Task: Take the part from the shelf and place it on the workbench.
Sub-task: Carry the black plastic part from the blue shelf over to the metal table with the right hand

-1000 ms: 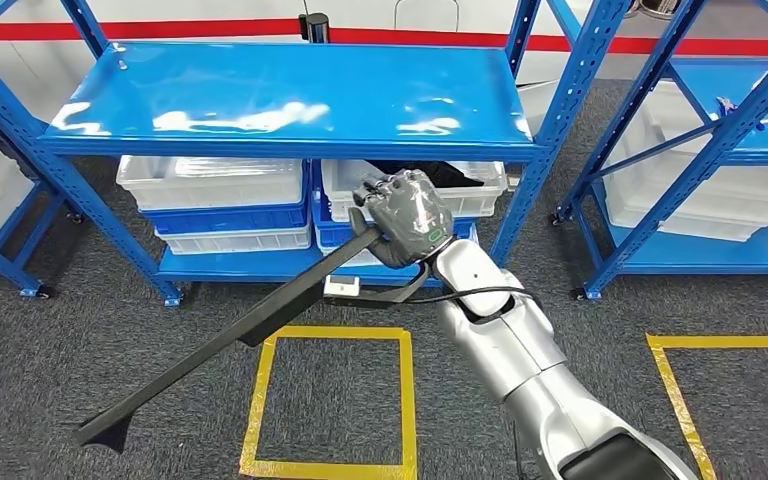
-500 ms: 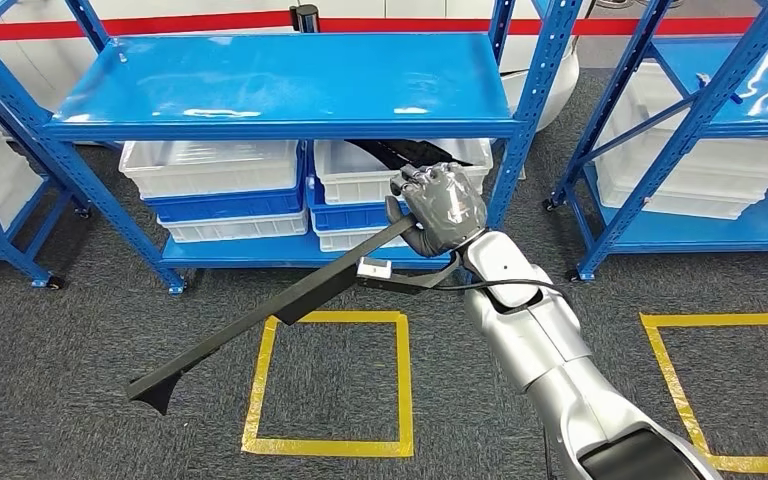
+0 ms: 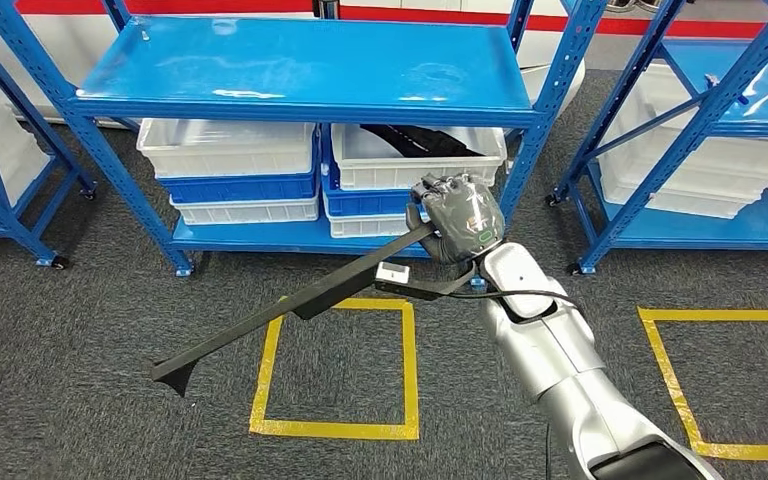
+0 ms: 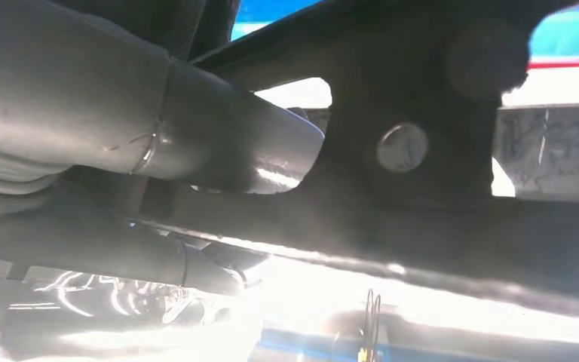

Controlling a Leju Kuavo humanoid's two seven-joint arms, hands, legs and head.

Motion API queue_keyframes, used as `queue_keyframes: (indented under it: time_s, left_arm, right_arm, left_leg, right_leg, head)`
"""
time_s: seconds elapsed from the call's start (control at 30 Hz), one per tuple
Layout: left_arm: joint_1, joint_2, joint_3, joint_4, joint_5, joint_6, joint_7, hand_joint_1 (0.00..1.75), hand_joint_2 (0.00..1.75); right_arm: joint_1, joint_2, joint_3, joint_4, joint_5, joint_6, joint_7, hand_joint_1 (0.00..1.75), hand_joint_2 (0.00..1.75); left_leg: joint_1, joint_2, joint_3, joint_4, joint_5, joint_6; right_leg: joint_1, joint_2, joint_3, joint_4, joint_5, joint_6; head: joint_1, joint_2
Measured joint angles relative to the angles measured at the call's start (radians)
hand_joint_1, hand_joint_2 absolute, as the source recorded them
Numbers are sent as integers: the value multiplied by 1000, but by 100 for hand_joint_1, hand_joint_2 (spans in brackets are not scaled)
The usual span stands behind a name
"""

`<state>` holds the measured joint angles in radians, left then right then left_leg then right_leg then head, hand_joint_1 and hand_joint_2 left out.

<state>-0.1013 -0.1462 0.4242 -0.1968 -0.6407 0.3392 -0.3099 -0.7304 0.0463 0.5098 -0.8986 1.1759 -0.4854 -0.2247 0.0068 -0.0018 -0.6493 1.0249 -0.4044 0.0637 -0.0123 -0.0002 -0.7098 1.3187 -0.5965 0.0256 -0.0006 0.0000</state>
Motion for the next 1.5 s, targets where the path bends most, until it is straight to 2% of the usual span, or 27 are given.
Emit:
queue_keyframes:
  time_s: [0.07,0.13,0.2,0.23,0.3,0.33,0.4,0.47,0.5,0.53,0.6,0.67,0.7,0.8,0.83,0.9,0.97,1.0,1.03,1.07,1.17,1.2,1.27,1.3,1.37,1.47,1.5]
  left_arm:
    - [-1,0,0,0,0,-2,1,0,175]
    - [-2,-1,0,0,0,-4,1,0,175]
    - [-3,-2,0,0,0,-5,2,0,175]
    - [-3,-3,0,0,0,-5,2,0,175]
    - [-3,-2,0,0,0,-5,3,0,175]
    - [-2,-2,0,0,0,-5,3,0,175]
    - [-1,0,0,0,1,-5,3,0,175]
    - [-1,0,0,0,2,-3,3,0,175]
    - [0,0,0,0,3,-1,3,0,175]
    - [1,0,0,0,3,2,4,0,175]
    - [2,0,1,0,7,9,4,0,175]
    - [2,-1,1,0,10,14,4,0,175]
    - [2,-2,2,0,12,16,4,0,175]
    - [4,-4,9,0,18,21,4,0,175]
    - [5,-5,12,0,20,24,3,0,175]
    - [6,-8,16,0,24,28,-1,0,175]
    - [8,-9,18,0,26,31,-3,0,175]
    - [10,-9,20,0,26,32,-4,0,175]
    - [12,-9,22,0,27,33,-4,0,175]
    - [14,-10,24,0,27,34,-4,0,175]
    - [15,-13,27,0,27,39,-4,0,175]
    - [15,-15,27,0,27,39,-4,0,175]
    - [16,-17,29,0,26,40,-4,0,175]
    - [16,-17,30,0,25,40,-3,0,175]
    - [18,-17,32,0,24,40,2,0,175]
    - [19,-15,35,0,23,40,8,0,175]
    - [19,-14,36,0,23,40,9,0,175]
  right_arm:
    - [8,-2,0,-1,3,0,0,175,0]
    - [9,1,0,-7,7,-1,0,175,0]
    - [9,4,0,-14,9,-2,1,175,0]
    - [10,5,0,-16,10,-3,1,175,0]
    - [10,7,0,-17,11,-5,3,175,0]
    - [9,10,0,-17,12,-5,3,175,0]
    - [8,19,1,-17,15,-4,3,175,0]
    - [9,29,1,-16,17,0,3,175,0]
    - [10,33,1,-16,18,3,3,175,0]
    - [10,36,2,-16,18,6,3,175,0]
    - [7,43,2,-16,20,12,3,175,0]
    - [0,52,2,-16,21,19,2,175,0]
    - [-4,57,3,-16,21,22,0,175,0]
    - [-11,72,4,-13,21,25,-5,175,0]
    - [-13,75,5,-12,21,25,-7,175,0]
    - [-14,81,7,-9,21,26,-9,175,0]
    - [-13,86,10,-6,22,27,-10,175,0]
    - [-13,88,11,-3,22,27,-10,175,0]
    - [-13,89,13,0,23,28,-10,175,0]
    - [-14,92,14,2,24,28,-10,175,0]
    - [-23,104,17,4,27,27,-10,175,0]
    - [-26,108,18,4,28,27,-9,175,0]
    - [-32,113,20,6,28,27,-9,175,0]
    - [-33,113,20,8,28,27,-8,175,0]
    - [-34,118,21,10,29,28,-5,175,0]
    - [-33,127,22,10,32,34,0,175,0]
    - [-30,128,22,11,33,37,3,175,0]
  left_leg:
    - [-2,0,-20,0,17,-3]
    - [-5,0,-34,1,32,-10]
    - [-7,0,-40,-1,49,-21]
    - [-7,0,-40,-4,57,-26]
    - [-3,0,-47,-2,54,-38]
    - [0,-1,-55,16,31,-45]
    - [5,-2,-89,113,-58,-58]
    - [10,-2,-124,242,-130,-70]
    - [14,-1,-125,276,-138,-75]
    - [17,-1,-107,271,-129,-79]
    - [25,1,-16,155,-90,-84]
    - [24,-2,63,40,-70,-78]
    - [22,-3,78,14,-70,-73]
    - [16,-4,67,5,-57,-46]
    - [15,-2,62,1,-48,-34]
    - [13,0,47,-5,-31,-14]
    - [9,0,25,-5,-15,-8]
    - [7,0,15,-5,-7,-8]
    - [5,-1,5,-4,1,-9]
    - [4,-1,-3,-4,9,-10]
    - [-1,-1,-22,-5,30,-20]
    - [-1,0,-26,-6,37,-25]
    - [0,0,-28,-11,52,-38]
    - [2,-1,-30,-11,55,-43]
    - [5,-1,-44,15,20,-54]
    - [11,-2,-89,167,-104,-69]
    - [14,-2,-97,214,-126,-74]
  right_leg:
    - [0,0,63,-72,30,11]
    - [6,-1,167,-222,56,8]
    - [14,-1,215,-307,64,0]
    - [17,0,213,-315,68,-3]
    - [4,-1,204,-321,85,-17]
    - [-1,-3,200,-323,95,-27]
    - [-7,-6,185,-325,117,-41]
    - [-7,-7,163,-324,134,-42]
    - [-7,-7,153,-323,141,-39]
    - [-8,-7,144,-322,147,-36]
    - [-10,-7,130,-317,156,-27]
    - [-7,-7,119,-309,162,-17]
    - [-4,-6,115,-306,166,-11]
    - [0,-6,104,-305,175,11]
    - [0,-5,93,-290,163,12]
    - [-1,-5,51,-198,104,4]
    - [-1,-4,1,-59,36,-2]
    - [-1,-4,-10,-15,19,0]
    - [0,-4,2,-13,19,4]
    - [1,-4,36,-52,32,9]
    - [11,-4,176,-264,74,5]
    - [15,-3,195,-303,79,0]
    - [22,-2,193,-316,89,-10]
    - [14,-3,189,-321,97,-16]
    - [2,-6,184,-326,116,-33]
    - [0,-8,159,-325,140,-46]
    - [1,-9,149,-323,147,-46]
  head:
    - [0,0]
    - [1,0]
    - [-1,0]
    - [-1,0]
    - [-2,0]
    - [-3,0]
    - [-6,0]
    - [-8,0]
    - [-8,0]
    - [-8,0]
    - [-8,0]
    - [-8,0]
    - [-8,0]
    - [-6,0]
    - [-6,0]
    - [-4,0]
    - [-3,0]
    - [-2,0]
    - [-2,0]
    - [-2,0]
    - [-3,0]
    - [-3,0]
    - [-4,0]
    - [-3,0]
    - [-5,0]
    - [-10,0]
    - [-11,0]
